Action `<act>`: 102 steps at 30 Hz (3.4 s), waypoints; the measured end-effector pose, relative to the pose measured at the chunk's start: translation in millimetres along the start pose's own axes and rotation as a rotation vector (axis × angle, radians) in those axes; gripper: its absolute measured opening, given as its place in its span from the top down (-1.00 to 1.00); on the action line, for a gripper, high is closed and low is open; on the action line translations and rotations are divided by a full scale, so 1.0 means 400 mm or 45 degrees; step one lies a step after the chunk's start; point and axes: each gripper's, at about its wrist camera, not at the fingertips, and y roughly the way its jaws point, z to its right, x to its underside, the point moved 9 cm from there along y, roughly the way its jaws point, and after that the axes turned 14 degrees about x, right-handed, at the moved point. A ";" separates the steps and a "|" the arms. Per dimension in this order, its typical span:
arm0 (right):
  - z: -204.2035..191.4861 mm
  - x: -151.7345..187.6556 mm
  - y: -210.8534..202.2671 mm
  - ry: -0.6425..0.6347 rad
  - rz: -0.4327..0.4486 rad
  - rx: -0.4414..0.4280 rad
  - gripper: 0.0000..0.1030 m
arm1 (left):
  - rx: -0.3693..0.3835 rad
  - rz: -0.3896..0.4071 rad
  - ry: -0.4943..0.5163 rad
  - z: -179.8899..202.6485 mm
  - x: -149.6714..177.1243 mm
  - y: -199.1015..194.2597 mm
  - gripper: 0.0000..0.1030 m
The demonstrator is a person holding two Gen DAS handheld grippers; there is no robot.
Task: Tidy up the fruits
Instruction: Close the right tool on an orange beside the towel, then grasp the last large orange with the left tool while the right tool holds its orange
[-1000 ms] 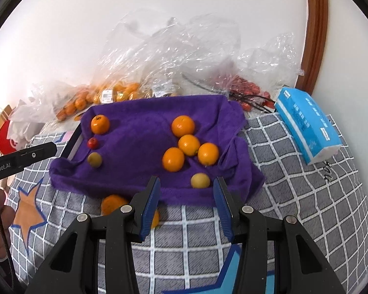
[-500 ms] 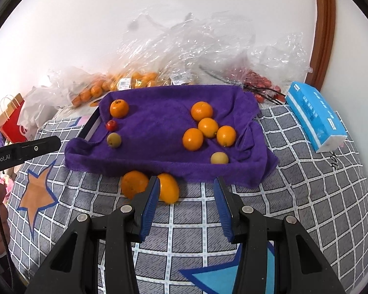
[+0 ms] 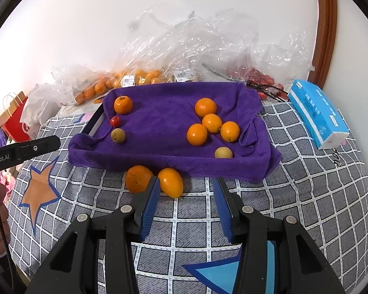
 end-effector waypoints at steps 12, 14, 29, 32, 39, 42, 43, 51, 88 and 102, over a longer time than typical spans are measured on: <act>-0.024 0.026 0.052 -0.028 -0.061 -0.017 0.13 | -0.008 -0.033 -0.049 -0.049 0.022 0.035 0.10; -0.031 0.028 0.058 -0.031 -0.067 -0.026 0.13 | -0.008 -0.033 -0.059 -0.059 0.024 0.036 0.10; -0.080 0.046 0.131 -0.075 -0.109 -0.079 0.26 | -0.041 -0.066 -0.083 -0.097 0.030 0.067 0.10; -0.092 0.041 0.153 -0.087 -0.119 -0.092 0.26 | -0.051 -0.074 -0.078 -0.099 0.031 0.074 0.10; -0.105 0.032 0.181 -0.109 -0.119 -0.112 0.36 | -0.035 -0.101 -0.066 -0.085 0.041 0.100 0.10; -0.092 0.035 0.174 -0.111 -0.113 -0.093 0.36 | -0.014 -0.113 -0.048 -0.065 0.048 0.112 0.10; -0.082 0.038 0.168 -0.107 -0.112 -0.091 0.36 | -0.005 -0.115 -0.043 -0.056 0.050 0.116 0.10; 0.009 0.055 0.134 -0.059 -0.094 -0.031 0.36 | 0.050 -0.135 0.012 0.018 0.068 0.135 0.10; 0.144 0.059 0.160 0.024 -0.127 0.048 0.36 | 0.072 -0.291 0.146 0.153 0.115 0.332 0.22; 0.102 0.026 0.090 0.008 -0.053 0.029 0.36 | 0.080 -0.240 0.073 0.114 0.110 0.233 0.23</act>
